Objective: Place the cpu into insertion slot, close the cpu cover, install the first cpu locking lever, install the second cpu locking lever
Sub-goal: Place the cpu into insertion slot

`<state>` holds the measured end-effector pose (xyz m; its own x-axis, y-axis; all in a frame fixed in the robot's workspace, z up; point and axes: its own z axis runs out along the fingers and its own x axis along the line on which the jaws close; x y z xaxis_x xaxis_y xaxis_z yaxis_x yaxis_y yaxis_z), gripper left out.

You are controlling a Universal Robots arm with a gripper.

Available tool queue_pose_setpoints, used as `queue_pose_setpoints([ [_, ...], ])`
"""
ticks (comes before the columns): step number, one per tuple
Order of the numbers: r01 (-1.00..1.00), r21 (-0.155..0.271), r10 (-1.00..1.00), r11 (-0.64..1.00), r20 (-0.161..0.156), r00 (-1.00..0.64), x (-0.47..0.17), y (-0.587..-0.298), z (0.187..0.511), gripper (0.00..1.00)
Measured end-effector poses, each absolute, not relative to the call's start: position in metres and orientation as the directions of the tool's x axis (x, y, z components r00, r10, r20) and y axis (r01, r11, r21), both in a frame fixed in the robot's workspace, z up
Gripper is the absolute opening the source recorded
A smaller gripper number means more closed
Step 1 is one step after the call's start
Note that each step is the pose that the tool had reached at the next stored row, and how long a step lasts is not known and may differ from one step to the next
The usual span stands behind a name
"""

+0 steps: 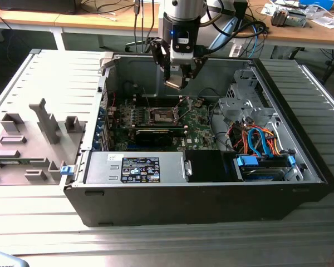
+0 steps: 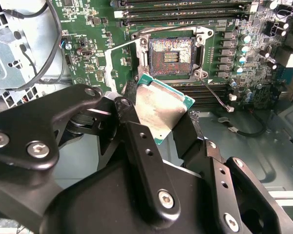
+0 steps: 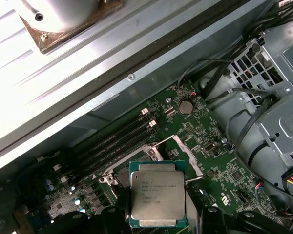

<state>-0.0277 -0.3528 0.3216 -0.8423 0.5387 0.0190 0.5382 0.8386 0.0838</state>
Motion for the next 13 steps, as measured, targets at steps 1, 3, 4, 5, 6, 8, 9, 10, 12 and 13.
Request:
queue_pose_setpoints([
  [1,0.539,0.084,0.539,0.838,0.019,-0.842,-0.0277,-0.3528,0.3216,0.54],
  [3,0.54,0.084,0.54,0.838,0.019,-0.841,-0.0277,-0.3528,0.3216,0.54],
  [4,0.54,0.084,0.541,0.837,0.019,-0.841,-0.0277,-0.3528,0.3215,0.54],
  [5,0.541,0.084,0.541,0.837,0.019,-0.841,-0.0277,-0.3528,0.3215,0.54],
  [6,0.541,0.084,0.542,0.837,0.019,-0.84,-0.0277,-0.3528,0.3214,0.54],
  [8,0.542,0.084,0.543,0.836,0.019,-0.84,-0.0277,-0.3528,0.3214,0.54],
  [9,0.543,0.084,0.543,0.836,0.019,-0.84,-0.0277,-0.3528,0.3214,0.54],
  [10,0.544,0.084,0.544,0.835,0.019,-0.839,-0.0277,-0.3528,0.3213,0.54],
  [12,0.544,0.084,0.545,0.835,0.019,-0.838,-0.0277,-0.3528,0.3213,0.54],
  [13,0.545,0.084,0.545,0.834,0.019,-0.838,-0.0277,-0.3528,0.3212,0.54],
])
